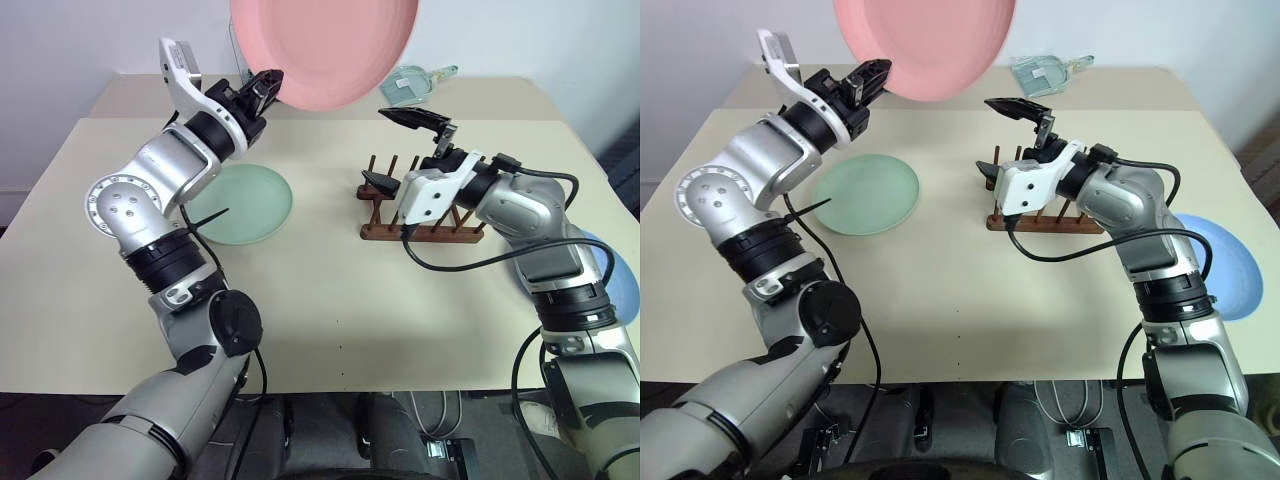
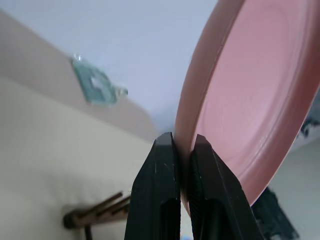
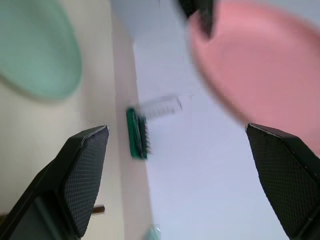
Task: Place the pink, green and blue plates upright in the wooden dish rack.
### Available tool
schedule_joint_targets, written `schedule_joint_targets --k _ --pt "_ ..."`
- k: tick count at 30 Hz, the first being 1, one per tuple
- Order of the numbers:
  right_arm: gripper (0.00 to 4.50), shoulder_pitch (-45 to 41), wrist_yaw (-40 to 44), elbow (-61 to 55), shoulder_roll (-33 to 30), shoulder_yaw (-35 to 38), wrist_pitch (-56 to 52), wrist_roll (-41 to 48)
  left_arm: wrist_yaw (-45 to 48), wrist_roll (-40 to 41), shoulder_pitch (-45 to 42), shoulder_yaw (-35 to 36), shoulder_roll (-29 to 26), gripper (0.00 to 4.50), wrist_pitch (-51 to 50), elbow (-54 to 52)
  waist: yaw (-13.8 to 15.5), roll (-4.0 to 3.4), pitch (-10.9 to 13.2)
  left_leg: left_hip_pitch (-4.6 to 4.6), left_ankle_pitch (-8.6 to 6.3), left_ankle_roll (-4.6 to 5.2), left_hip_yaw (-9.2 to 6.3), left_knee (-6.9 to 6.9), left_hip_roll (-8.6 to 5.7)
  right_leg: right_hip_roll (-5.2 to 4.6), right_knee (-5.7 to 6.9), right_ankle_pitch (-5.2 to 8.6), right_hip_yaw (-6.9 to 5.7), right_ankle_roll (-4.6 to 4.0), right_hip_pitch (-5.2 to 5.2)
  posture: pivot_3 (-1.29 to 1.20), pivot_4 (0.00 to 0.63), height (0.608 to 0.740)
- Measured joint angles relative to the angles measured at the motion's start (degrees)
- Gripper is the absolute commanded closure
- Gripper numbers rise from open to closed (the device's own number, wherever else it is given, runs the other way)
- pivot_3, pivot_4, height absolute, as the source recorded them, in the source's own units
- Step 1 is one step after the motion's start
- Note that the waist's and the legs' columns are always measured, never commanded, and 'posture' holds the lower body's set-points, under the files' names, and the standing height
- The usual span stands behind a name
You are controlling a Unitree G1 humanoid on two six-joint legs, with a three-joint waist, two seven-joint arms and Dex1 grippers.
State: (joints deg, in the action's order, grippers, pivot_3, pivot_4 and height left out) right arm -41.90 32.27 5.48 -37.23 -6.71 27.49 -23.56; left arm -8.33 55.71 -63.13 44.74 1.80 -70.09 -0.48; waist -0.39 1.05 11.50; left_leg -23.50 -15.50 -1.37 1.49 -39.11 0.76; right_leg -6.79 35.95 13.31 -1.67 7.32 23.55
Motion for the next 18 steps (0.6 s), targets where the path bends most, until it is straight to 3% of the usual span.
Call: schedule_joint_targets --k 4,18 --pt "0.0 -3.32 -3.96 3.82 -2.66 -0.76 2.49 -4.65 -2.19 1.71 3.41 -3.81 5.2 4.43 4.29 -2.84 0.52 0.0 0.0 0.0 -0.04 0.07 0.0 0.03 -0.02 0.0 -0.21 0.0 0.0 0.0 -0.07 0.0 0.15 0.74" --pt "0.0 -5.75 -12.18 4.51 -1.97 -2.2 3.61 -11.13 -4.24 -4.62 7.54 -16.93 4.77 4.43 21.46 -3.58 0.71 0.0 0.0 -0.01 -0.06 0.12 -0.02 0.08 -0.01 0.05 -0.48 -0.06 -0.06 -0.04 -0.17 0.0 0.15 0.74"
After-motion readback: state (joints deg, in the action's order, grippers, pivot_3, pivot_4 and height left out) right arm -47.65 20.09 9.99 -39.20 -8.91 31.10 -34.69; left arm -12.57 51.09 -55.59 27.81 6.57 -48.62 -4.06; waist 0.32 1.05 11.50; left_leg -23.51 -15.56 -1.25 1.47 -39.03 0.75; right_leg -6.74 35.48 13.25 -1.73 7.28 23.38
